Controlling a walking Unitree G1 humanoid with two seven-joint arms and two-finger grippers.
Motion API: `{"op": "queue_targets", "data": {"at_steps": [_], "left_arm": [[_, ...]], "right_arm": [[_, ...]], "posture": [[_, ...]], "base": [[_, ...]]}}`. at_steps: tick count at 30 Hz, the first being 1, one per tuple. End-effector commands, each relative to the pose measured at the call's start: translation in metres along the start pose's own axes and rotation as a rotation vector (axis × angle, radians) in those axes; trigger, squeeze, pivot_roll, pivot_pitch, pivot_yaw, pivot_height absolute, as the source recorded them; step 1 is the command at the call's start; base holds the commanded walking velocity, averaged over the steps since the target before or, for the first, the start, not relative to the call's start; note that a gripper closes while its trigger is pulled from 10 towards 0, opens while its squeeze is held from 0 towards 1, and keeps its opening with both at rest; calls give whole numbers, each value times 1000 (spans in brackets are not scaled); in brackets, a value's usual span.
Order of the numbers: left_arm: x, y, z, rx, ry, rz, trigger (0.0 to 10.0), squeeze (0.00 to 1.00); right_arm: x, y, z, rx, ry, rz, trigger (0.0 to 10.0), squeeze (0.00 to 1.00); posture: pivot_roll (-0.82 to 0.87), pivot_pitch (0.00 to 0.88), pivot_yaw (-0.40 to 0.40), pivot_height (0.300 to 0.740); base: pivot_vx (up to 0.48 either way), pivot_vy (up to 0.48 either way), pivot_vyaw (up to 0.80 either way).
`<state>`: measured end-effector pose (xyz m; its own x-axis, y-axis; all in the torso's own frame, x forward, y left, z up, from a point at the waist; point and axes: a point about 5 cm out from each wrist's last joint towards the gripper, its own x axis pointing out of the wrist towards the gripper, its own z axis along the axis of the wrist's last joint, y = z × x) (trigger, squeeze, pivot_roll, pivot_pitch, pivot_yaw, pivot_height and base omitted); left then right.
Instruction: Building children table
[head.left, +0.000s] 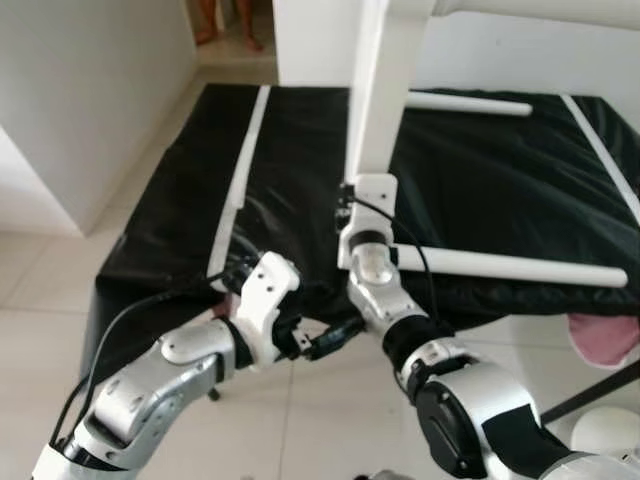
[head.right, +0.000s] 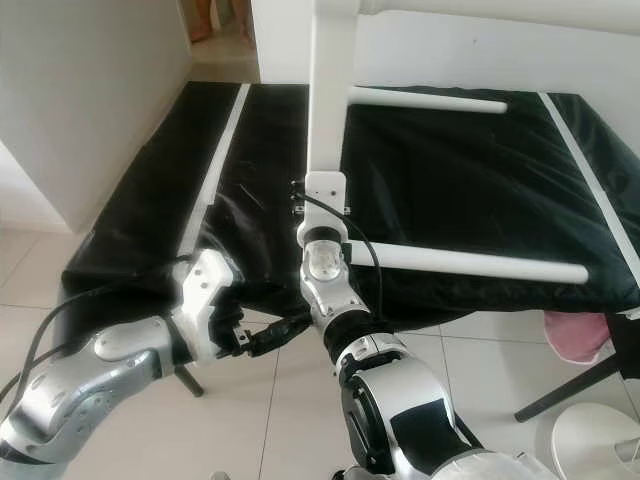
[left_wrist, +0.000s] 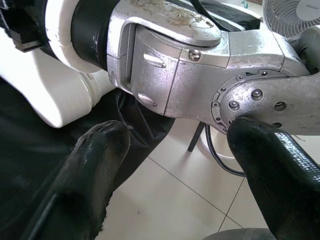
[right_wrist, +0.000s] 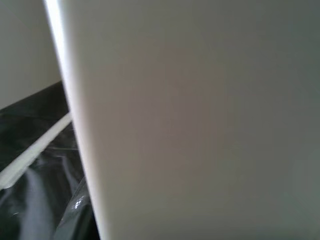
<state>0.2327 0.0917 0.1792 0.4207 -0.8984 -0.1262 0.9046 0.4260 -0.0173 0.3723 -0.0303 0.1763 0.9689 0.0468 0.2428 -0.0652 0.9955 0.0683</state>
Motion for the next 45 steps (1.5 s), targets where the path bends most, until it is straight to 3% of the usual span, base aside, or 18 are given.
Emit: {"op": "queue_targets", "data": {"at_steps": [1, 20, 21, 25, 26, 33, 34, 35, 36, 45], "left_arm": [[0, -6, 3, 13, -6, -127, 10000, 0], [0, -6, 3, 20, -5, -120, 10000, 0], [0, -6, 3, 21, -4, -122, 10000, 0], [1, -7, 3, 21, -4, -126, 10000, 0], [1, -7, 3, 21, -5, -128, 10000, 0], [2, -8, 3, 24, -5, -140, 10000, 0], [2, -9, 3, 25, -5, -142, 10000, 0], [2, -9, 3, 25, -5, -142, 10000, 0], [2, -9, 4, 27, -6, -146, 10000, 0], [2, -10, 4, 29, -8, -146, 10000, 0]], "right_arm": [[-22, 62, -1, 93, 12, 209, 0, 0], [-24, 77, 4, 138, 14, 300, 0, 0], [-25, 75, 2, 140, 19, 294, 10000, 0], [-26, 70, -2, 138, 18, 293, 10000, 27], [-26, 69, -2, 140, 12, 307, 10000, 1000], [-27, 60, -2, 168, -19, 302, 10000, 1000], [-29, 58, -3, 162, -37, 319, 10000, 361], [-29, 58, -3, 162, -37, 319, 10000, 361], [-32, 54, -4, 153, -57, 342, 10000, 0], [-39, 39, -10, 136, -88, 324, 10000, 0]], "posture": [[95, 47, -18, 740], [105, 29, -19, 740], [106, 23, -19, 740], [104, 22, -18, 740], [102, 22, -15, 740], [95, 20, -11, 740], [95, 22, -10, 740], [95, 22, -10, 740], [94, 22, -10, 740], [88, 29, -13, 740]], "base": [[0, 0, 0], [0, 0, 0], [0, 0, 0], [0, 0, 0], [0, 0, 0], [0, 0, 0], [0, 0, 0], [0, 0, 0], [0, 0, 0], [0, 0, 0]]}}
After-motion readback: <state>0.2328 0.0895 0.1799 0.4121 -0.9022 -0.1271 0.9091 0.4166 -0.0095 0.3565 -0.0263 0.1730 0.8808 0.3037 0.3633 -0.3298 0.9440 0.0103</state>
